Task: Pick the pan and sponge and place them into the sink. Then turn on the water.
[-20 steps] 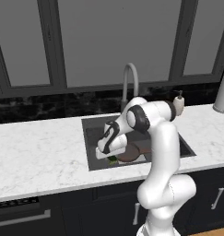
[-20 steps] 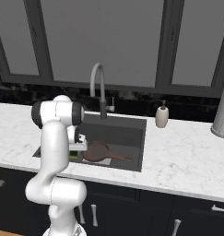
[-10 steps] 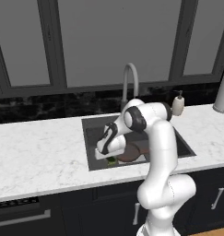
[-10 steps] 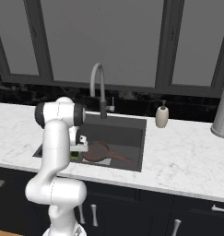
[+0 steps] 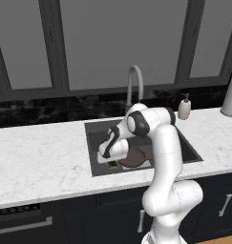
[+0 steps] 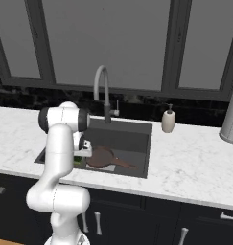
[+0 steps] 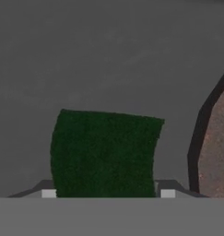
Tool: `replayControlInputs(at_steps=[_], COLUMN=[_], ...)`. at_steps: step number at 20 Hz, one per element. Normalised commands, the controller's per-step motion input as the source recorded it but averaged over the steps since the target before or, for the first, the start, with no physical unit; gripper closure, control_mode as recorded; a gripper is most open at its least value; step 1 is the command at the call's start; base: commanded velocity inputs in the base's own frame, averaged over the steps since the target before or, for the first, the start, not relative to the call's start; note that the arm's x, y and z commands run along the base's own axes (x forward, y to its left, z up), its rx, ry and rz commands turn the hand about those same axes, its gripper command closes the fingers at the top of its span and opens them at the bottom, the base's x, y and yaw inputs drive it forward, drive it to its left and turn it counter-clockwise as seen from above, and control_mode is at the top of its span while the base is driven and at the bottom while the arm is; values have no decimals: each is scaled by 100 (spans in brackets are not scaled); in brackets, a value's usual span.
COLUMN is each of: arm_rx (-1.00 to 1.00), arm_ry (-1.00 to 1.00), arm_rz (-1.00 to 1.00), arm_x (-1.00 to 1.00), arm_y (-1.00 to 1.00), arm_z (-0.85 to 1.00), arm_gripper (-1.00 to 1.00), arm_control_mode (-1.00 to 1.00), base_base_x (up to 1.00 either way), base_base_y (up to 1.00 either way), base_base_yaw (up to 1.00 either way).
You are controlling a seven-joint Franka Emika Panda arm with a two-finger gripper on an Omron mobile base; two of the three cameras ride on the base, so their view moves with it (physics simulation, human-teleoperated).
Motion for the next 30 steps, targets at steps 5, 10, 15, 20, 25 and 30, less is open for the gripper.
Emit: replayControlInputs(at_steps=[5, 10, 15, 20, 25, 30], arm_rx=[2, 0, 0, 0, 0, 0], arm_ry=[0, -3, -2, -5, -5, -4], arm_rz=[0, 0, 0, 0, 0, 0], arm_x=[12, 3, 0, -23, -45, -41], arm_y=[4, 2, 0, 0, 0, -8], arm_z=[-1, 5, 38, 79, 97, 97], arm_gripper=[-100, -100, -100, -100, -100, -100], arm_control_mode=[-100, -100, -100, -100, -100, -100], base_base_x=[0, 0, 0, 0, 0, 0], base_base_y=[0, 0, 0, 0, 0, 0], base_base_yaw=[0, 0, 0, 0, 0, 0])
